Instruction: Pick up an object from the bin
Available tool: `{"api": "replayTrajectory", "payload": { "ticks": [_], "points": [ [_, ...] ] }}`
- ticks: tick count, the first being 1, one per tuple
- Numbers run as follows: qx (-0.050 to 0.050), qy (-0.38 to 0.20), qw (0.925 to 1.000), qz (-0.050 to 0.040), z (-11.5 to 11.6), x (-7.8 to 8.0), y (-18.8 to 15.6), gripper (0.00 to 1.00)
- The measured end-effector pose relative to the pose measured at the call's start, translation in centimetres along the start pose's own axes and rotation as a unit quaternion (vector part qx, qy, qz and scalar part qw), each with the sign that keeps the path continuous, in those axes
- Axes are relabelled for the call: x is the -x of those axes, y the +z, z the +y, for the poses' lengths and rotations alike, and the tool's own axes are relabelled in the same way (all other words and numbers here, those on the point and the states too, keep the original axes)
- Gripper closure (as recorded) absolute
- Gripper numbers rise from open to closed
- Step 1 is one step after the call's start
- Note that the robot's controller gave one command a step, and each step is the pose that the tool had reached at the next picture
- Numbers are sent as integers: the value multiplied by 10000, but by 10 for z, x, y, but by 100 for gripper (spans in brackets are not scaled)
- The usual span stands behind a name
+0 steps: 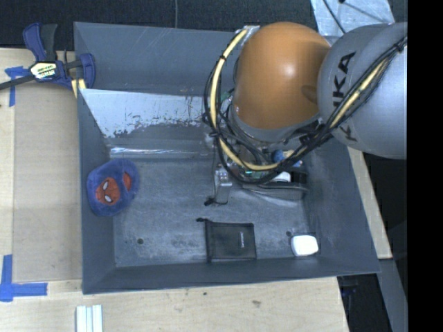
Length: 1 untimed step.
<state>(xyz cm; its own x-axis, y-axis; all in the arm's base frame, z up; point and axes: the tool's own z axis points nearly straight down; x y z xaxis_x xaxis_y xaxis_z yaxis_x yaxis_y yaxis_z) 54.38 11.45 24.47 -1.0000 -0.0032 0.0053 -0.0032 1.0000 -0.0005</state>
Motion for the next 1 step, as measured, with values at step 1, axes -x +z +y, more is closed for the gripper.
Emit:
{"api": "replayTrajectory", "payload": {
  "ticks": [1],
  "points": [
    [-10, 539, 9985, -6, -75, 17, 110, 0]
  ]
}}
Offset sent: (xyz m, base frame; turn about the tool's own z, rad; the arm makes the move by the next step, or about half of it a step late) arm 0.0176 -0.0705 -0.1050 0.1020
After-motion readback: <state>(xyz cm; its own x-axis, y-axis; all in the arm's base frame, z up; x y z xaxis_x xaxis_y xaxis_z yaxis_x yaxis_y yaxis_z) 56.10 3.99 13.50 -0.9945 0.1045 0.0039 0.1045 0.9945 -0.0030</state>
